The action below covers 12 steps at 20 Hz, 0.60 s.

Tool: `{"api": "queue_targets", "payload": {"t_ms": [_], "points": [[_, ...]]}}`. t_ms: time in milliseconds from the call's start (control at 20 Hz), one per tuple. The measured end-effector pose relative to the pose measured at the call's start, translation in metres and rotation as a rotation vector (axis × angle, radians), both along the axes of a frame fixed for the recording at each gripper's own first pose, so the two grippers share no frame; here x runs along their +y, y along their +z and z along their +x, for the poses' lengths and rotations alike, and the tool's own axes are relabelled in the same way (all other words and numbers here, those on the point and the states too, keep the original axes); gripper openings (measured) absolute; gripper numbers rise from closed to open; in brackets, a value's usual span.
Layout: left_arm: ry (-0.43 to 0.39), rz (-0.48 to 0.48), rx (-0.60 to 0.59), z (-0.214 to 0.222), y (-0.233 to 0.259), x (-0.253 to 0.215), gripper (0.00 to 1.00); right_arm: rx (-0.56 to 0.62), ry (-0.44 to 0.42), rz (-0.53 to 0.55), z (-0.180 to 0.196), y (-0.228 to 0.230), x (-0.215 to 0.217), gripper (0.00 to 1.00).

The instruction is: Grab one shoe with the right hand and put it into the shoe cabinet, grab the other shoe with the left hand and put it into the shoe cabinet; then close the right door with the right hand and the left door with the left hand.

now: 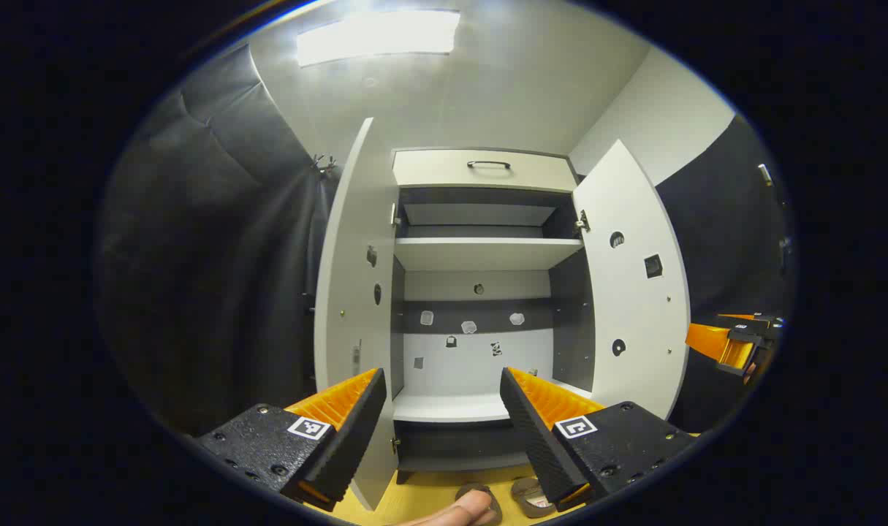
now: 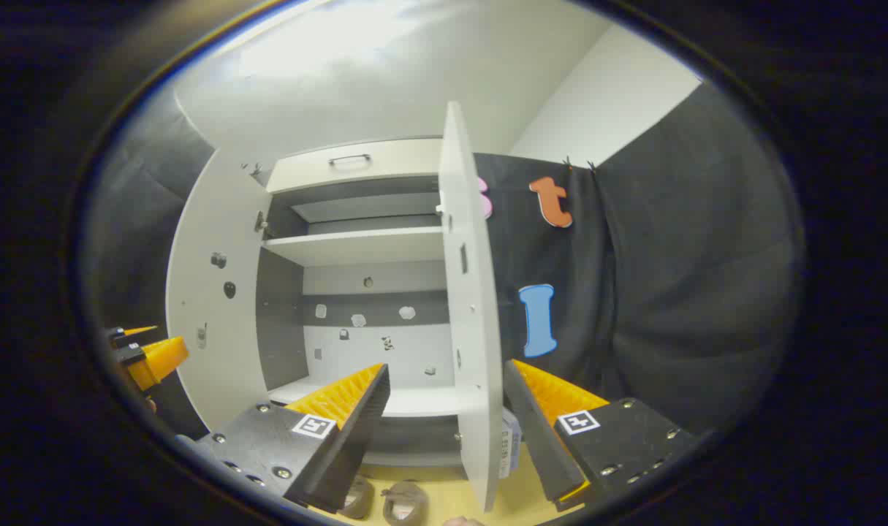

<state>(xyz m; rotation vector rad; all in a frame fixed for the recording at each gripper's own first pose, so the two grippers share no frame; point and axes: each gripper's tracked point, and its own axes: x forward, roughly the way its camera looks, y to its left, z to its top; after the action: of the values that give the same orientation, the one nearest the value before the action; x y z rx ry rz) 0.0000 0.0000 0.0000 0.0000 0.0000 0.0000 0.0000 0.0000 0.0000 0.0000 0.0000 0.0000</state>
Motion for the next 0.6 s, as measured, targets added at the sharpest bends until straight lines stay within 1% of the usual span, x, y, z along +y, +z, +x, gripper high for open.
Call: {"api": "queue_targets", "payload": {"t_ms": [50,100,200,350,400,450,500,600], "points": [[0.012,-0.001,0.006,0.004,0.000,0.011,0.94,0.000,0.016,-0.007,-0.001,0.000,0.015,0.95],[0.017,0.003,0.014,0.006,-0.002,0.016,0.97,0.008,0.035,-0.004,-0.002,0.000,0.028,0.92],[0.013,0.016,0.030,0.008,-0.008,0.023,0.97,0.012,0.084,-0.008,-0.004,-0.004,0.054,0.94],[-0.028,-0.010,0.066,0.005,-0.020,0.022,0.97,-0.002,0.089,-0.048,0.000,-0.004,0.068,0.95],[-0.034,-0.016,0.063,0.006,-0.020,0.023,0.95,-0.002,0.089,-0.053,-0.001,-0.003,0.071,0.95],[-0.034,-0.017,0.061,0.005,-0.022,0.026,0.97,0.002,0.096,-0.050,0.000,-0.004,0.076,0.95],[-0.034,-0.020,0.059,0.005,-0.023,0.027,0.94,0.005,0.108,-0.047,0.000,-0.005,0.082,0.94],[-0.047,-0.023,0.064,0.005,-0.026,0.024,0.94,0.010,0.126,-0.049,0.000,-0.005,0.087,0.94]]}}
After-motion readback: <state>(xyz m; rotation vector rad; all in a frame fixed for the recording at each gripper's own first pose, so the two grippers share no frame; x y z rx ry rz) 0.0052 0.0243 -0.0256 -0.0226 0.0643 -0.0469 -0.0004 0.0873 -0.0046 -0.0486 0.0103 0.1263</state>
